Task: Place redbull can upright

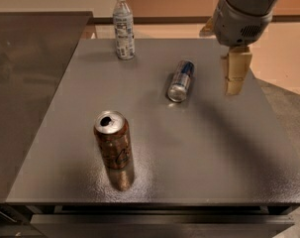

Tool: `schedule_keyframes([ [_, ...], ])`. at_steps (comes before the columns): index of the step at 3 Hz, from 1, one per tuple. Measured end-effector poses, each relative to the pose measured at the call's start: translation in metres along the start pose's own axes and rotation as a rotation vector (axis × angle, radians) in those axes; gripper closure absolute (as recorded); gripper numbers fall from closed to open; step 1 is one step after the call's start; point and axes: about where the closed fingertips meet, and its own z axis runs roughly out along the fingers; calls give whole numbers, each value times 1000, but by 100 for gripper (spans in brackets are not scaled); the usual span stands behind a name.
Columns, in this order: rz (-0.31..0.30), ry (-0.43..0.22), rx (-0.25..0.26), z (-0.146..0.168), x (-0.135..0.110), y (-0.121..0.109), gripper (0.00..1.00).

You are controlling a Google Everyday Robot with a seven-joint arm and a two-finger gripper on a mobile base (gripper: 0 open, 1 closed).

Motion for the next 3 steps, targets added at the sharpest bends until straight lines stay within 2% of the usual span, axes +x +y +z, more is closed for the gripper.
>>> schedule_keyframes([
  [2, -198, -35, -29, 12, -20, -26, 0],
  [3, -308, -52, -47, 20, -21, -35, 0],
])
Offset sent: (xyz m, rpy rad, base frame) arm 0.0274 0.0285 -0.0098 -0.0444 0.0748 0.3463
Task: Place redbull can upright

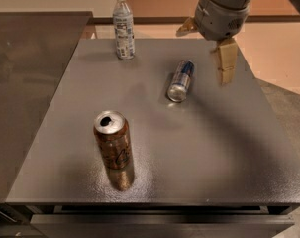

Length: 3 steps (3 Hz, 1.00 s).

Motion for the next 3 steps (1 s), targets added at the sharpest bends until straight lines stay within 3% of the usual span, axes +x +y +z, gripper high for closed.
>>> schedule_keyframes([
  [1, -146, 1, -12, 6, 1, -7, 0],
  [3, -367, 51, 33, 16, 0, 1, 0],
])
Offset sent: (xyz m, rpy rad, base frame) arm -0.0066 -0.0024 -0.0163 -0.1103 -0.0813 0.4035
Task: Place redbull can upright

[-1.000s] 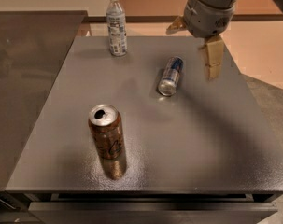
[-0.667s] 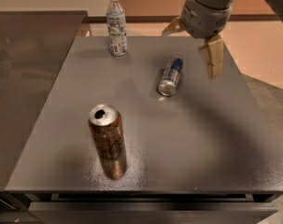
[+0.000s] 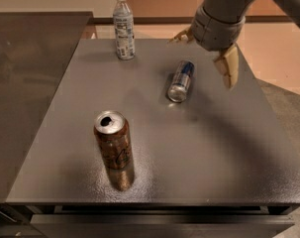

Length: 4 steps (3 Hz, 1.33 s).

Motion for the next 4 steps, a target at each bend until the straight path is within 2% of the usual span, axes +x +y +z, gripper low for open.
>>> schedule_keyframes([
  [2, -17, 14, 5, 0, 3, -5, 0],
  [4, -126, 59, -23, 11, 0, -23, 0],
])
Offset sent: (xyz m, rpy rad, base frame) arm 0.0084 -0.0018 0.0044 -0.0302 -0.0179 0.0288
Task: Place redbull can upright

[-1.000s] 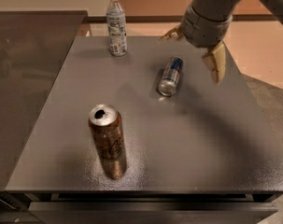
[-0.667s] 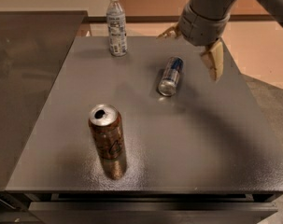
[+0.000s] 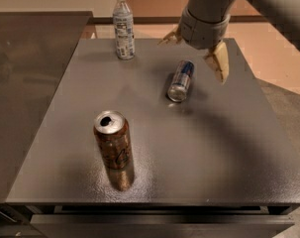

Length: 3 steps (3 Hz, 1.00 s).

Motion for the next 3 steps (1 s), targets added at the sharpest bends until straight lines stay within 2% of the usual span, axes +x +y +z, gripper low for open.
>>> schedule_keyframes([
  [1, -48, 0, -23, 12, 0, -8, 0],
  [3, -167, -55, -32, 33, -2, -20, 0],
])
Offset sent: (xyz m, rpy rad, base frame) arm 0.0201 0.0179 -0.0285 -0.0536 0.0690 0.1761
